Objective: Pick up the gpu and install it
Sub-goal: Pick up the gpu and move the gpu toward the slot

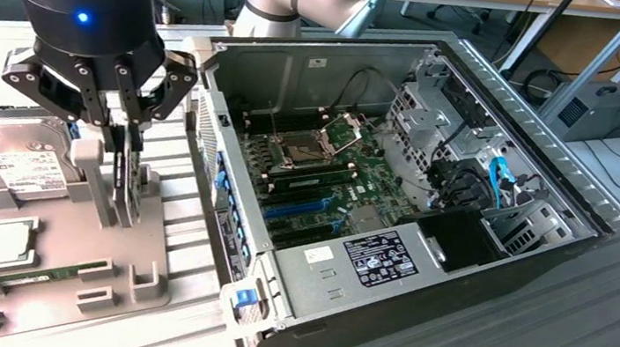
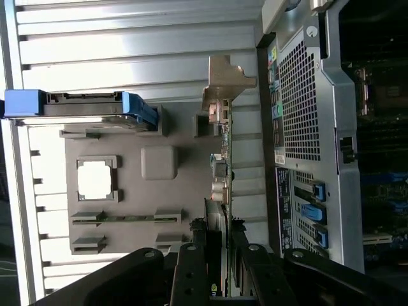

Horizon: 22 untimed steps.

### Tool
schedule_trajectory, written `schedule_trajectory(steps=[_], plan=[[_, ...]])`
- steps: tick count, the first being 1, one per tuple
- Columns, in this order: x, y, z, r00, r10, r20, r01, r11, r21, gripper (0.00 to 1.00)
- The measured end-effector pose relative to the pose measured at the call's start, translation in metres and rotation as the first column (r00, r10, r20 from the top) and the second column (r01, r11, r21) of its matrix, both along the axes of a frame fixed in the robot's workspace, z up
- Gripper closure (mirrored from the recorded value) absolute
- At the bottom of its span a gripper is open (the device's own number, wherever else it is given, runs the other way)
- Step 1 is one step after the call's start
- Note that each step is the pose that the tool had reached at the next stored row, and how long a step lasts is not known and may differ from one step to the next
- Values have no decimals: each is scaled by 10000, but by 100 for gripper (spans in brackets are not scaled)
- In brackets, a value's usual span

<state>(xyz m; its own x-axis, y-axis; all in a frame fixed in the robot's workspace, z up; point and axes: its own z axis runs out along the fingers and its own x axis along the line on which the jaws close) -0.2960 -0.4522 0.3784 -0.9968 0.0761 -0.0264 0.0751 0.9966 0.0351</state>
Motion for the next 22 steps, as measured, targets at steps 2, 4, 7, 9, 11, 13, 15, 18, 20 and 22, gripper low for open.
schedule_trajectory(steps=[2, 4, 7, 9, 11, 13, 15, 18, 20, 22], plan=[[0, 0, 66, 10000, 0, 1, 0, 10000, 1, 74], [0, 0, 84, 10000, 0, 1, 0, 10000, 2, 74], [0, 0, 106, 10000, 0, 1, 0, 10000, 1, 74], [0, 0, 125, 10000, 0, 0, 0, 10000, 1, 74], [0, 0, 137, 10000, 0, 0, 0, 10000, 1, 74], [0, 0, 150, 10000, 0, 0, 0, 10000, 1, 74], [0, 0, 162, 10000, 0, 1, 0, 10000, 1, 74], [0, 0, 180, 10000, 0, 0, 0, 10000, 1, 74], [0, 0, 191, 10000, 0, 0, 0, 10000, 1, 74], [0, 0, 209, 10000, -1, 1, 1, 10000, 2, 74]])
